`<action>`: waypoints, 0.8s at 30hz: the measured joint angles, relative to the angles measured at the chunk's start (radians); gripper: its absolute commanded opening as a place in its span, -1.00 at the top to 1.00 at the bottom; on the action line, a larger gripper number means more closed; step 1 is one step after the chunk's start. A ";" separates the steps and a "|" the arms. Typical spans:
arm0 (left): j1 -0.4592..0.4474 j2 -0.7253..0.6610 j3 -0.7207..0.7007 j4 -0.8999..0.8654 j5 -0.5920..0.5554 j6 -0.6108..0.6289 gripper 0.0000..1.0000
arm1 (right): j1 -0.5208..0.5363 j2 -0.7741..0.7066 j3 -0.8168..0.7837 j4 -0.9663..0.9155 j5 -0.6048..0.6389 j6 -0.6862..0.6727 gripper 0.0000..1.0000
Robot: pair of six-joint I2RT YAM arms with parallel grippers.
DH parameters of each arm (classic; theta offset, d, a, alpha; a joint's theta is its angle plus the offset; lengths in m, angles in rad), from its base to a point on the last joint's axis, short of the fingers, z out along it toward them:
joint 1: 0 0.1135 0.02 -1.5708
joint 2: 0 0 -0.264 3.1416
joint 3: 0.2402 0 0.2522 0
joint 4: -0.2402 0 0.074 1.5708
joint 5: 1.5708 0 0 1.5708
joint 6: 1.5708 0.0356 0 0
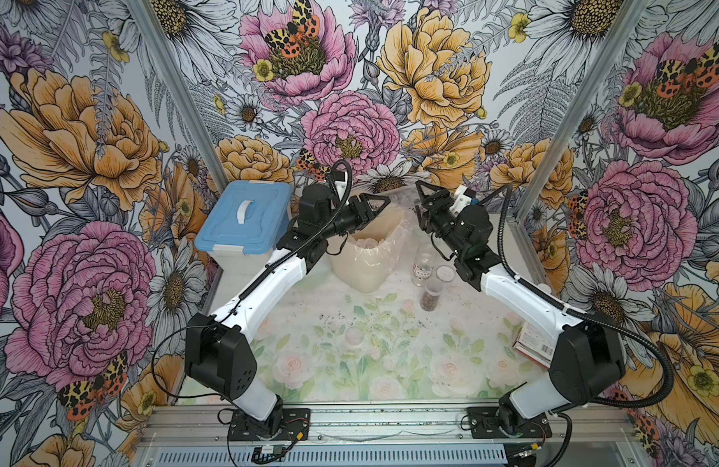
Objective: Empty the moldy dried flower tea in the jars
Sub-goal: Place the jar at the center of the board.
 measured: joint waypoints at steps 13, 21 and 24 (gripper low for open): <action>-0.178 -0.118 0.227 -0.590 -0.127 0.402 0.16 | -0.226 -0.245 -0.029 -0.364 0.025 -0.370 -0.80; -0.322 -0.163 0.259 -0.966 -0.345 0.524 0.16 | -0.314 -0.247 -0.075 -0.566 -0.059 -0.585 -0.81; -0.352 -0.162 0.262 -1.091 -0.424 0.539 0.16 | -0.314 -0.246 -0.097 -0.611 -0.067 -0.634 -0.81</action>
